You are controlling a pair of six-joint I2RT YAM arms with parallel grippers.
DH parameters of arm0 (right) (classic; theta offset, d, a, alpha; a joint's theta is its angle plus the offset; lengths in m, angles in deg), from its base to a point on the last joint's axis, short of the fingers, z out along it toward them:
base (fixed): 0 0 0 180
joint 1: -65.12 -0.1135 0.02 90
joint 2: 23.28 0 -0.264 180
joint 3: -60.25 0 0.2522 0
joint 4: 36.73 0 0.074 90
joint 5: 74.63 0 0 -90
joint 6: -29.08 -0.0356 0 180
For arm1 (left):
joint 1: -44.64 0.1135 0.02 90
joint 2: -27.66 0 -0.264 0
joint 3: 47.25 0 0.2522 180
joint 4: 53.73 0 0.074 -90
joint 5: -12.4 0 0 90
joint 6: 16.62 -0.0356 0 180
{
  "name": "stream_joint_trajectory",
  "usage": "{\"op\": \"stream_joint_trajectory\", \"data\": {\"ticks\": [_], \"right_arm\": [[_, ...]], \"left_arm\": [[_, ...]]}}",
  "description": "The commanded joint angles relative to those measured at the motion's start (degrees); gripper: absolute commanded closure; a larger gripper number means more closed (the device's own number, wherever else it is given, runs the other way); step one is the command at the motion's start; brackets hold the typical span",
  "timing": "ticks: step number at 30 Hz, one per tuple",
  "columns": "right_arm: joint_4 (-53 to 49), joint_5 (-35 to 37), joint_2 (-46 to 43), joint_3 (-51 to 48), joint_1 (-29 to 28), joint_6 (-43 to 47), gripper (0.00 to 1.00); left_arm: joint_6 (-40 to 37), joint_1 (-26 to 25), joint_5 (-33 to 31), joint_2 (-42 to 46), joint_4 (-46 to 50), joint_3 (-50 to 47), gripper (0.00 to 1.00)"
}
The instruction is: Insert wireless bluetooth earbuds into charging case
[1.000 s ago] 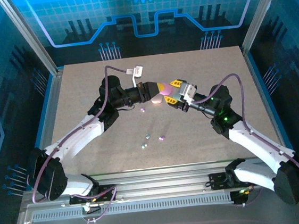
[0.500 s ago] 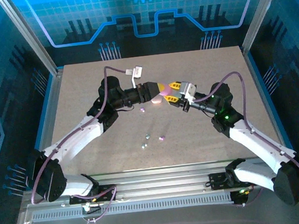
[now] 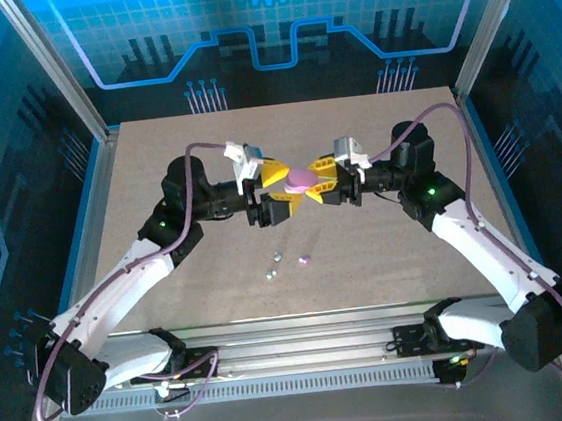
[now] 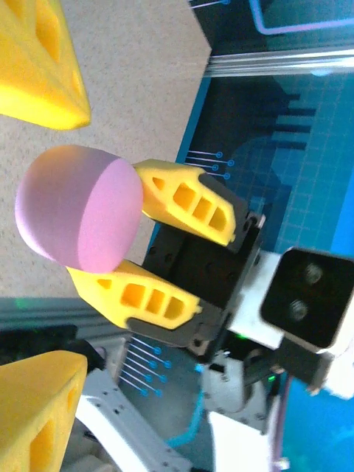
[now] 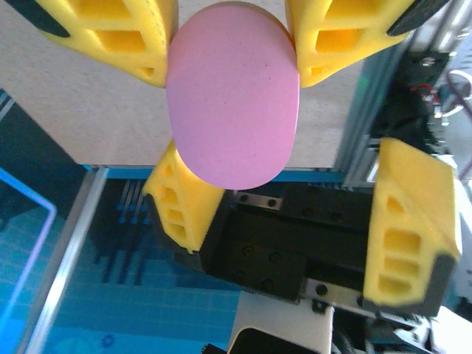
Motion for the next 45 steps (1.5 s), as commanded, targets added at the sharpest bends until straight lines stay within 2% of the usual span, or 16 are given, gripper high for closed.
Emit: {"op": "stream_joint_trajectory", "data": {"ticks": [1, 4, 7, 15, 22, 27, 39, 45], "right_arm": [[-4.89, -6.44, 0.23, 2.66, 0.54, -0.59, 0.68], [-5.15, -7.03, 0.35, 2.93, 0.54, -0.15, 0.68], [-5.40, -6.85, 0.42, 3.11, 0.35, 0.35, 0.67], [-5.91, -5.25, 0.41, 3.02, -0.34, 1.86, 0.66], [-6.02, -4.43, 0.43, 3.11, -0.69, 2.16, 0.65], [-6.34, -3.66, 0.22, 3.05, -1.12, 2.79, 0.65], [-8.88, -2.42, 0.27, 2.98, -2.17, 7.03, 0.64], [-8.38, -2.80, 0.36, 2.93, -2.25, 6.53, 0.64]], "left_arm": [[-13.78, 0.07, 3.42, 1.05, 5.76, -0.55, 0.24], [-16.66, 0.02, 4.58, 1.02, 8.80, 0.31, 0.30], [-15.15, 0.02, 4.60, 1.22, 6.48, -0.18, 0.34], [-11.72, -0.49, 4.93, 0.45, 3.05, -0.48, 0.34], [-11.77, -0.96, 3.99, -0.47, 3.39, -0.05, 0.40], [-11.86, -1.49, 3.60, -1.12, 3.48, 0.48, 0.39], [-10.47, -1.76, 3.65, -1.75, 1.67, 0.58, 0.44], [-11.09, -1.83, 3.20, -1.66, 2.24, 0.55, 0.53]]}}
